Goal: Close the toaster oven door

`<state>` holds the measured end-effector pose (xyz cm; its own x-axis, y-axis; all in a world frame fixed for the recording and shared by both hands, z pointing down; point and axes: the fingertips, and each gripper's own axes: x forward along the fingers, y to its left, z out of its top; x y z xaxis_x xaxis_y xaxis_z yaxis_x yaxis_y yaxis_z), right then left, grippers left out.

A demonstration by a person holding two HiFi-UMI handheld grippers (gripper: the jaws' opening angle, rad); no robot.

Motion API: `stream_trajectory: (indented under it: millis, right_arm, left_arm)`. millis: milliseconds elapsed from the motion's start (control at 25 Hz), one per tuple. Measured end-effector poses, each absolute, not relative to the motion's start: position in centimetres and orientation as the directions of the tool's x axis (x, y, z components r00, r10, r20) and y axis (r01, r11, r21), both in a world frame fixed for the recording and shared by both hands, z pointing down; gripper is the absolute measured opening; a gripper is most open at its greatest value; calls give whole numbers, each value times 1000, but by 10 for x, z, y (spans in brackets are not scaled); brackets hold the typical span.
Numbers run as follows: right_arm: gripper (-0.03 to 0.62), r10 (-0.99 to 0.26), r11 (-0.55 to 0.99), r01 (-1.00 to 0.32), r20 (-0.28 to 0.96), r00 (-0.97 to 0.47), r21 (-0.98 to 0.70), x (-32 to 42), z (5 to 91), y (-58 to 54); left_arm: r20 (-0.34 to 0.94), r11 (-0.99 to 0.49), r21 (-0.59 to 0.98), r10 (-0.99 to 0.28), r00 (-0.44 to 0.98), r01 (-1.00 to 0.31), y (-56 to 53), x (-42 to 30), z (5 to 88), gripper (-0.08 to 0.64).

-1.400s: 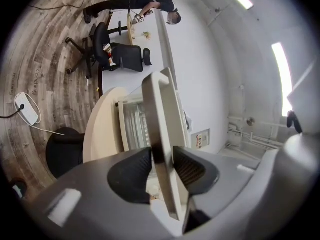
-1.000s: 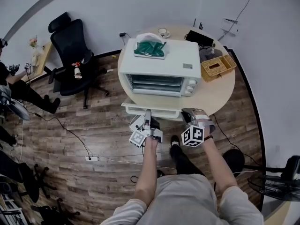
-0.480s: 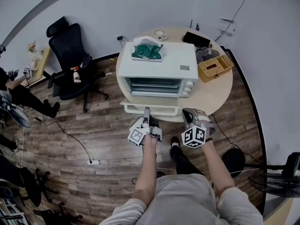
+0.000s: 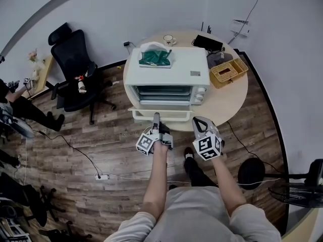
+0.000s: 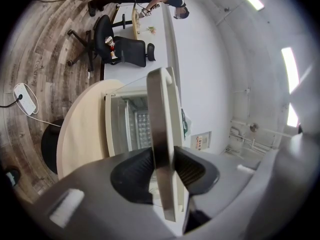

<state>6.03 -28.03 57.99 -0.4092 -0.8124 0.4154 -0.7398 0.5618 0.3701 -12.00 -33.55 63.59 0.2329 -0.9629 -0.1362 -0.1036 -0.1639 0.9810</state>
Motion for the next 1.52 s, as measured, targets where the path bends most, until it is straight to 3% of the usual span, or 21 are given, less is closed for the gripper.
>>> stream_trajectory:
  millis: [440, 1520]
  right_arm:
    - [-2, -849, 451, -891, 331, -412, 48, 62, 558, -278]
    - [-2, -856, 417, -907, 313, -411, -49, 60, 556, -323]
  left_arm:
    - [-131, -158, 982, -964, 233, -100, -350, -118, 627, 172]
    - [-15, -36, 996, -963, 269, -77, -402, -113, 602, 161]
